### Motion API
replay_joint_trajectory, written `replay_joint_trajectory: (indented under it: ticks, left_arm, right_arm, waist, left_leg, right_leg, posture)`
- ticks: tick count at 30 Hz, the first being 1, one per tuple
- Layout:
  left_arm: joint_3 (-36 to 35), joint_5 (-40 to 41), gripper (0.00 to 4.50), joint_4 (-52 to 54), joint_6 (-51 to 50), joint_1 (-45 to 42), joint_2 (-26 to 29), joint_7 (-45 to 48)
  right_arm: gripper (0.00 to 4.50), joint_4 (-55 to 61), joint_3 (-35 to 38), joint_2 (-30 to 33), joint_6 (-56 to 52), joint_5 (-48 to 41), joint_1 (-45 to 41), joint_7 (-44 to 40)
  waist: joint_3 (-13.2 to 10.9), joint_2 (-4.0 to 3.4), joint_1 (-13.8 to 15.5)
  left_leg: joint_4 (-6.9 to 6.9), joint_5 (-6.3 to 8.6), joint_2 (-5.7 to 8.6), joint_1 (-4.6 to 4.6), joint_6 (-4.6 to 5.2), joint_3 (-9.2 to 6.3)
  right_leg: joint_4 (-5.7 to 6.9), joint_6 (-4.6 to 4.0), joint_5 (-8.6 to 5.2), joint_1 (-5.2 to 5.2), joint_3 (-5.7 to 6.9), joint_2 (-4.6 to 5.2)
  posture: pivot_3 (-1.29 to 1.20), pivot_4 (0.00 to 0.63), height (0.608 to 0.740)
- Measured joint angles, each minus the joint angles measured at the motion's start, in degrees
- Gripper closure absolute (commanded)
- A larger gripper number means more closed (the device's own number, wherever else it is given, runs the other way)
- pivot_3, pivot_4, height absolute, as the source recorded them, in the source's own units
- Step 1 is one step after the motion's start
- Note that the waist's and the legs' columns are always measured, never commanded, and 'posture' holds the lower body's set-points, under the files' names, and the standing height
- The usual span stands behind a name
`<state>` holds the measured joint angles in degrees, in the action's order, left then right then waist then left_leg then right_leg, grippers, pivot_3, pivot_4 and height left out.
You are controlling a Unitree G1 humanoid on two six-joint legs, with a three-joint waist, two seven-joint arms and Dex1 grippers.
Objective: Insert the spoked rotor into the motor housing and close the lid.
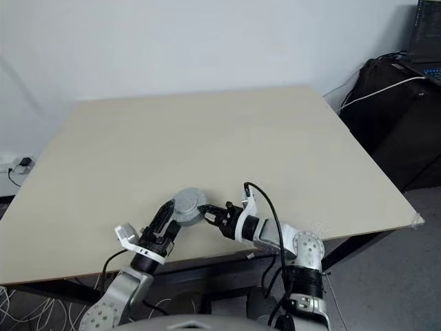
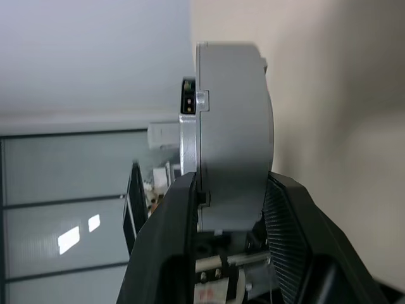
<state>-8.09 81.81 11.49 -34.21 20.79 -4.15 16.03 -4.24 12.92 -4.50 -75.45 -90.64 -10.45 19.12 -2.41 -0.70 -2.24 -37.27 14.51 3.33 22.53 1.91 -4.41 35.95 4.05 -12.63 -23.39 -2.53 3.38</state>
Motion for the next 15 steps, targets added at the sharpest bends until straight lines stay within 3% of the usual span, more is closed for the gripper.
replay_joint_trajectory:
  ticks: [8, 11, 15]
  left_arm:
    - [1.2, 0.8, 0.03, -1.3, -1.5, -1.1, 0.2, 0.8]
    - [1.1, 1.1, 0.59, -2.1, -1.5, -1.1, 0.2, 0.8]
    - [0.9, 1.6, 1.90, -2.3, -1.3, -1.1, 0.2, 0.9]
  right_arm:
    - [3.28, 0.0, -6.9, 0.2, 2.8, -3.5, 1.6, 0.8]
    - [3.28, 0.0, -8.0, 0.4, 4.0, -4.5, 1.8, 0.8]
    - [3.28, 0.0, -9.1, 1.0, 5.4, -5.6, 2.0, 0.8]
  waist:
    - [0.0, 0.04, 0.1]
    - [0.1, 0.07, 0.1]
    - [0.1, 0.08, 0.1]
  left_leg:
    - [-0.06, -0.01, 0.01, 0.00, 0.02, 0.01]
    - [-0.07, -0.02, 0.01, -0.01, 0.03, 0.01]
    - [-0.07, -0.02, 0.01, -0.01, 0.03, 0.01]
  right_leg:
    - [-0.01, 0.08, 0.05, 0.03, -0.02, 0.00]
    - [-0.01, 0.10, 0.06, 0.04, -0.02, 0.00]
    - [-0.01, 0.04, 0.10, 0.04, -0.03, 0.00]
  posture:
    - [0.00, 0.000, 0.740]
    - [0.00, 0.000, 0.740]
    - [0.00, 0.000, 0.740]
